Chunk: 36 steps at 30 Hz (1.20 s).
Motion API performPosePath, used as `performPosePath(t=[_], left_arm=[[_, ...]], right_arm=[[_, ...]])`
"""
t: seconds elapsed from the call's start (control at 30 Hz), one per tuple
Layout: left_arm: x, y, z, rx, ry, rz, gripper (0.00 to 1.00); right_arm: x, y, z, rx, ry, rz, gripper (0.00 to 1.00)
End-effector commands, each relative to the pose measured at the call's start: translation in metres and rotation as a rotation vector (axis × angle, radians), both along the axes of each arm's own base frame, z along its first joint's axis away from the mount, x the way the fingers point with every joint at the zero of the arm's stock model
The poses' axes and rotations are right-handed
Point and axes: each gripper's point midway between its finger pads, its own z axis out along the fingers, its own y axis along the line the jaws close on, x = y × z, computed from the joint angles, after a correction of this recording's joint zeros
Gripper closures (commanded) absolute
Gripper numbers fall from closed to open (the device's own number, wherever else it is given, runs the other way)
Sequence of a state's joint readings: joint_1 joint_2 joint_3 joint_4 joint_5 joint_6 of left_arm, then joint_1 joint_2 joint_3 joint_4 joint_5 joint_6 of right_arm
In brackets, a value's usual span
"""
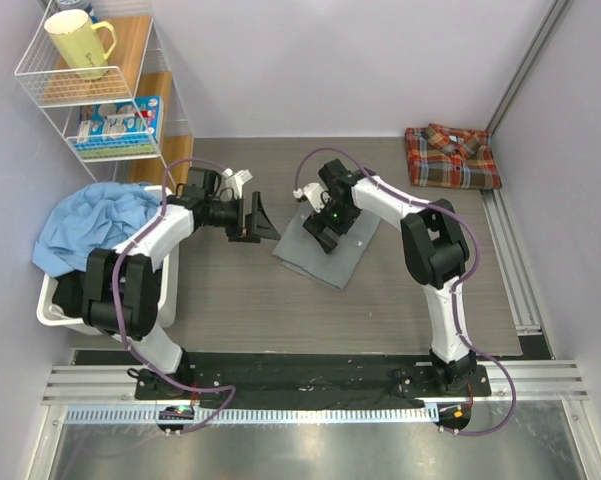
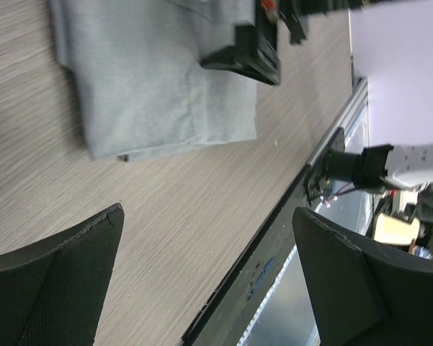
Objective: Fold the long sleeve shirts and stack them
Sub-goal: Fold the shirt
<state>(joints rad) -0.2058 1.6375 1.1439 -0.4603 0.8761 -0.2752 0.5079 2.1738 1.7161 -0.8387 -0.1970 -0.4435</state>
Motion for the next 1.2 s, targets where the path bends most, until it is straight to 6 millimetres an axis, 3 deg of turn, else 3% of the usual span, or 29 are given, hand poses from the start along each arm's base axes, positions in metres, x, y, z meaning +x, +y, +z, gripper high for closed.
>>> performPosePath(t=[0.0,0.07,0.1,0.13,0.2,0.3,0.37,0.4,0.47,0.53,0.83,1.03,1.17], left_arm=[[0.012,0.006,-0.005,0.000,0.030,0.083,0.00],[0.011,0.005,-0.014,-0.006,0.057,0.108,0.00],[0.012,0.005,-0.018,-0.009,0.063,0.114,0.02],[0.011,0.004,-0.020,-0.019,0.072,0.114,0.08],[0.011,0.003,-0.032,-0.029,0.110,0.127,0.15],[0.011,-0.002,-0.041,-0.056,0.148,0.133,0.20],[0.014,-0.009,-0.045,-0.079,0.158,0.153,0.23],[0.007,-0.011,-0.058,-0.076,0.192,0.155,0.26],[0.002,-0.021,-0.065,-0.089,0.201,0.150,0.29],[0.004,-0.033,-0.070,-0.128,0.170,0.167,0.34],[0.015,-0.054,-0.110,-0.118,0.227,0.246,0.42],[0.018,-0.057,-0.128,-0.104,0.255,0.257,0.46],[0.021,-0.058,-0.136,-0.094,0.258,0.255,0.47]], right_arm=[[-0.010,-0.003,-0.020,-0.028,-0.060,0.205,0.05],[-0.015,-0.010,-0.012,-0.034,-0.115,0.360,0.04],[-0.029,-0.019,-0.020,-0.043,-0.086,0.406,0.04],[-0.035,-0.018,-0.009,-0.002,-0.097,0.454,0.04],[-0.048,-0.025,-0.005,0.026,-0.098,0.566,0.04],[-0.064,-0.020,0.018,0.117,-0.098,0.645,0.02],[-0.063,-0.019,0.029,0.165,-0.090,0.599,0.00],[-0.059,-0.017,0.043,0.191,-0.075,0.539,0.00],[-0.048,-0.015,0.063,0.272,-0.058,0.449,0.00],[-0.046,-0.024,0.071,0.300,-0.010,0.331,0.00],[-0.055,-0.063,0.050,0.238,0.092,0.109,0.00],[-0.047,-0.074,0.042,0.213,0.102,0.053,0.00],[-0.049,-0.076,0.024,0.190,0.146,0.044,0.01]])
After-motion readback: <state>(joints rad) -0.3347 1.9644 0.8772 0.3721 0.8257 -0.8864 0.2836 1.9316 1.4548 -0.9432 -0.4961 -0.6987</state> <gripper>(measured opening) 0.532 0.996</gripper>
